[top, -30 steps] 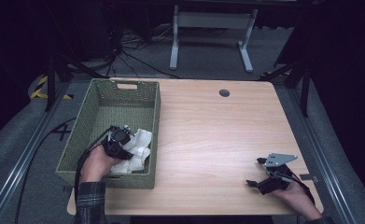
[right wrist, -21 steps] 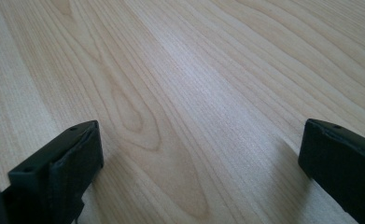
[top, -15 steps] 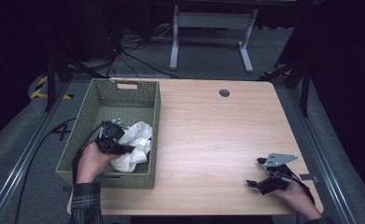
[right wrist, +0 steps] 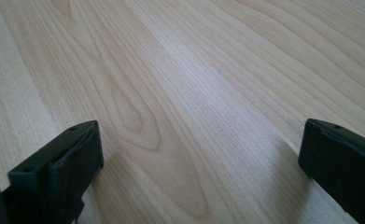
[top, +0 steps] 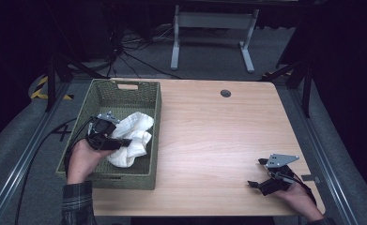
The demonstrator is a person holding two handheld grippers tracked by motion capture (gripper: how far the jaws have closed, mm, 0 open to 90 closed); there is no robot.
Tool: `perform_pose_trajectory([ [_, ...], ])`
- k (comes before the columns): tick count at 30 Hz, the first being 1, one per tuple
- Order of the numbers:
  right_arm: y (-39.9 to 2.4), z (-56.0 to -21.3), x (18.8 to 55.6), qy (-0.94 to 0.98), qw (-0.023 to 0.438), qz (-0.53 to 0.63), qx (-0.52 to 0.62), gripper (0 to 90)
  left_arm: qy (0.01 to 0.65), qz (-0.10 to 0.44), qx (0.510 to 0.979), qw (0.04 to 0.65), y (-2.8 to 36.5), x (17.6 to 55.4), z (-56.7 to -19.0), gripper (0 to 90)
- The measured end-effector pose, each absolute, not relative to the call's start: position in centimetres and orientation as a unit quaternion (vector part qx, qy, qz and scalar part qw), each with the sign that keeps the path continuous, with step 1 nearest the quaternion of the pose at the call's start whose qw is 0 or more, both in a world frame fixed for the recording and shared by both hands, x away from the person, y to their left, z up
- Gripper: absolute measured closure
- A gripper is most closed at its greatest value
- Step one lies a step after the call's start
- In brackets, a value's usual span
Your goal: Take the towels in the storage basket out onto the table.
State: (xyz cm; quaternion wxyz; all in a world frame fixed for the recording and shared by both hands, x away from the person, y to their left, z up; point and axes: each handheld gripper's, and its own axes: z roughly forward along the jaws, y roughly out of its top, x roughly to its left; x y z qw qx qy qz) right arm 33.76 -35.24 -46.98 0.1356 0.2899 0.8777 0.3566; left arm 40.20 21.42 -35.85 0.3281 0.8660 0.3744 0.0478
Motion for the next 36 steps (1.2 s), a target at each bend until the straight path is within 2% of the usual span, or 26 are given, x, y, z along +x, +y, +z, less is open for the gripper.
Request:
perform_pose_trajectory([
  [18, -35.3, -47.0, 33.8, 0.878, 0.135, 0.356, 0.290, 0.1, 0.353, 0.058, 0.856, 0.373, 20.0, 39.9, -31.8, 74.3],
  [36, -35.3, -47.0, 33.8, 0.878, 0.135, 0.356, 0.290, 0.1, 0.310, 0.054, 0.858, 0.405, 15.3, 39.6, -29.3, 74.7],
])
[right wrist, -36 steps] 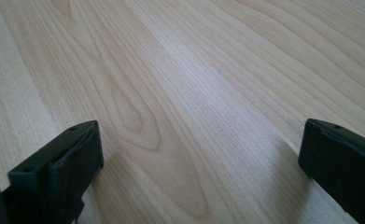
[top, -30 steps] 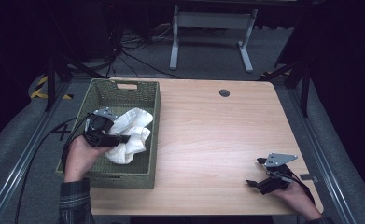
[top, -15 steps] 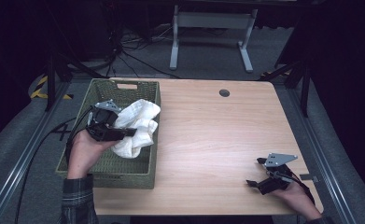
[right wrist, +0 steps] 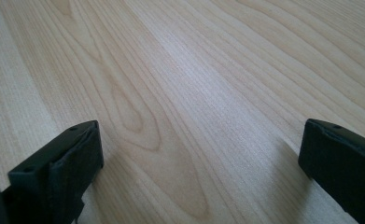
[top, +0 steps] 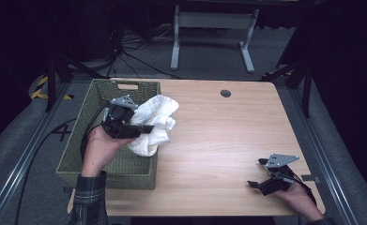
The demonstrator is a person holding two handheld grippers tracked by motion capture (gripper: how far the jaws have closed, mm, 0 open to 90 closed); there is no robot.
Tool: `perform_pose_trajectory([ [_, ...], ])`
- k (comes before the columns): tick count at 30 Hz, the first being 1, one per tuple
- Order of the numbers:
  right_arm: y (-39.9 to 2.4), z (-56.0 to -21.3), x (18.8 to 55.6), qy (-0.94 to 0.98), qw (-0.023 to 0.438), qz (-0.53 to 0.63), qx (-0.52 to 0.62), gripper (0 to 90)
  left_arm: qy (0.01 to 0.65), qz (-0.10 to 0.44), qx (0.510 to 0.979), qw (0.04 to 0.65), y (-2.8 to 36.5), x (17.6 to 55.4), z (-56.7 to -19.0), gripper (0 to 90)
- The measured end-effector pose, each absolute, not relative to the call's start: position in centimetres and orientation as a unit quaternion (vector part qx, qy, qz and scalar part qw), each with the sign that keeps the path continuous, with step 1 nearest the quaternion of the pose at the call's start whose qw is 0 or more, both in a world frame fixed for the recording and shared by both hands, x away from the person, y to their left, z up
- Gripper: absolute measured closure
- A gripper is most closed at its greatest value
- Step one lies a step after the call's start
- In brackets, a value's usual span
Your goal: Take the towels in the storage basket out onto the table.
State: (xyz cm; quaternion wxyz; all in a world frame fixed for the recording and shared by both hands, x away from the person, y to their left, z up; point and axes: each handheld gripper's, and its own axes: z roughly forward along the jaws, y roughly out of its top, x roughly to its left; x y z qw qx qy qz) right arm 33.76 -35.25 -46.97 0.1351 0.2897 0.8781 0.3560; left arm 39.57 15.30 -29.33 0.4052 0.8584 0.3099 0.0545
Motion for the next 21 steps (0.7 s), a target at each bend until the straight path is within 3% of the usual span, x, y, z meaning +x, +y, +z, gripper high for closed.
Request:
perform_pose_trajectory([
  [21, -35.2, -47.0, 33.7, 0.878, 0.134, 0.356, 0.290, 0.1, 0.267, 0.034, 0.861, 0.432, 9.0, 39.8, -29.1, 75.1],
])
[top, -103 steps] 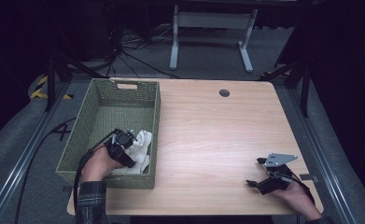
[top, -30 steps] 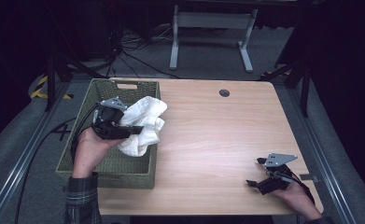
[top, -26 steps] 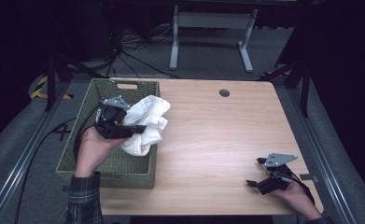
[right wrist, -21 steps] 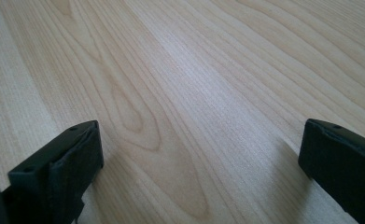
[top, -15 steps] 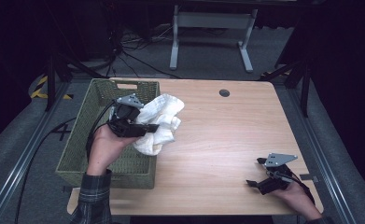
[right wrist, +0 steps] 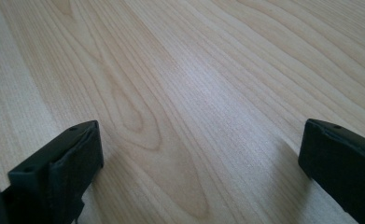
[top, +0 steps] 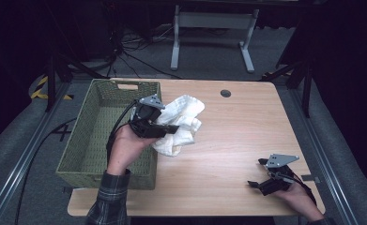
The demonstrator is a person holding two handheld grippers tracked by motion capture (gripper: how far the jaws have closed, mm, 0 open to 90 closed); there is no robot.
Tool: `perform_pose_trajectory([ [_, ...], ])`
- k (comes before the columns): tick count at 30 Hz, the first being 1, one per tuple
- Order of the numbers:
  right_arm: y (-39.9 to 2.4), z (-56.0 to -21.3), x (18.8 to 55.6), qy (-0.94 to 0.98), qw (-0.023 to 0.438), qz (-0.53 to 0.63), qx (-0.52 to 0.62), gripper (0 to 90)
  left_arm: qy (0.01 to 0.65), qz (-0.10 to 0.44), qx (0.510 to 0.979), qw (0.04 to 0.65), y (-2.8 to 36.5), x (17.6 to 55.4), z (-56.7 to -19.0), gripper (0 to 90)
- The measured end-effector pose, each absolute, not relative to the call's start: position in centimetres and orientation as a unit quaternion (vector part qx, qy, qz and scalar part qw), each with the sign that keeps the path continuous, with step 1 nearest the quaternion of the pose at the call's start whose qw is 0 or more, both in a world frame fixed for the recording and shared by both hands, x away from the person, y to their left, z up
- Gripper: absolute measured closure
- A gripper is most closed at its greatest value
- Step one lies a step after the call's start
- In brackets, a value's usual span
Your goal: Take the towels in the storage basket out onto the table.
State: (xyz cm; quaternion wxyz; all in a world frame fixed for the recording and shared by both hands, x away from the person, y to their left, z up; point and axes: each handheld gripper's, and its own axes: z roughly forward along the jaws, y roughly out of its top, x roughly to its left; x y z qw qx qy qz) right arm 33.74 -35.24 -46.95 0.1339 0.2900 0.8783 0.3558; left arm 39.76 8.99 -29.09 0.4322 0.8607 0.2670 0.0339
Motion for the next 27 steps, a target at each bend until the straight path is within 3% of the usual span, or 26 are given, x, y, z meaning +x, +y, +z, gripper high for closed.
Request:
perform_pose_trajectory([
  [27, -35.2, -47.0, 33.7, 0.878, 0.134, 0.356, 0.291, 0.1, 0.216, 0.011, 0.879, 0.424, 0.5, 40.0, -31.8, 75.1],
])
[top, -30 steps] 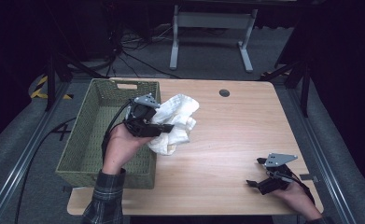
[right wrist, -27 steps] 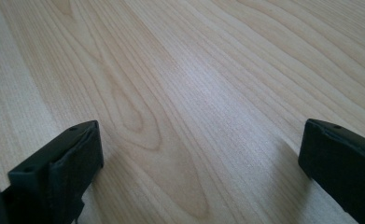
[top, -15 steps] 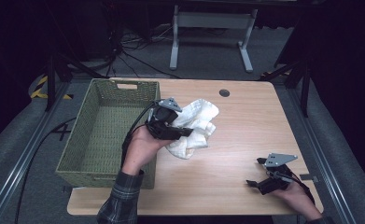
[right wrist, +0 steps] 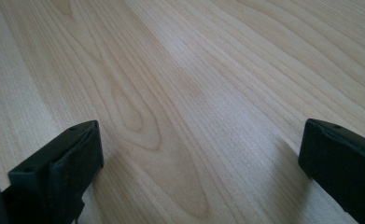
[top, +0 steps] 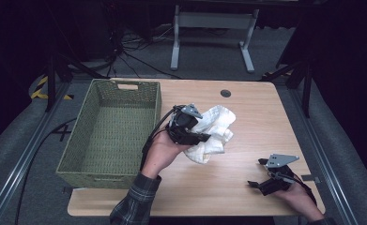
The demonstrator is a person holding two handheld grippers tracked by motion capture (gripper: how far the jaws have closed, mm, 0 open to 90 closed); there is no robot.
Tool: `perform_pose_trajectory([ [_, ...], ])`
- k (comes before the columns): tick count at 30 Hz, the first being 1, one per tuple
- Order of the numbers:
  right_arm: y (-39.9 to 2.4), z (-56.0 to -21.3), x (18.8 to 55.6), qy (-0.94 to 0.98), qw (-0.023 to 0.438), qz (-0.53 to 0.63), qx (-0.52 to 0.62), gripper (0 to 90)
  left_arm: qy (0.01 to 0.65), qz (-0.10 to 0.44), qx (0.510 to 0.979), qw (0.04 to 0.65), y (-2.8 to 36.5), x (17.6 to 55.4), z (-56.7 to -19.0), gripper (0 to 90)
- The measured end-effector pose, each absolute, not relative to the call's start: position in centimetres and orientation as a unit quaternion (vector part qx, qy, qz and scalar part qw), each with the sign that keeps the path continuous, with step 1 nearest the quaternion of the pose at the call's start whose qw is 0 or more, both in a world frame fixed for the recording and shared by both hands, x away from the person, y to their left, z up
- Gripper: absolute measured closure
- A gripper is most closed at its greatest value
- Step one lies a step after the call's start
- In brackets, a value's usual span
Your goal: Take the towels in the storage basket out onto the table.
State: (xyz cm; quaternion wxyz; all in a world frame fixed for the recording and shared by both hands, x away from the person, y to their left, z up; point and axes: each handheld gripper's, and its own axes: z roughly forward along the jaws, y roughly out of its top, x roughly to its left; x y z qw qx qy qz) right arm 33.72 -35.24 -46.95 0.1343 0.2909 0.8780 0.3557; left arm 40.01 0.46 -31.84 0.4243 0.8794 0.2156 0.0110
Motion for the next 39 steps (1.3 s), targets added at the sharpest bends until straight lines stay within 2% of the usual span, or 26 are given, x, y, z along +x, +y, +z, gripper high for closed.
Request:
perform_pose_trajectory([
  [12, -35.2, -47.0, 33.7, 0.878, 0.134, 0.356, 0.291, 0.1, 0.209, 0.015, 0.887, 0.411, -2.3, 40.1, -34.2, 75.0],
  [39, -35.3, -47.0, 33.7, 0.878, 0.135, 0.356, 0.290, 0.1, 0.184, -0.002, 0.913, 0.365, -8.6, 40.6, -42.2, 74.5],
])
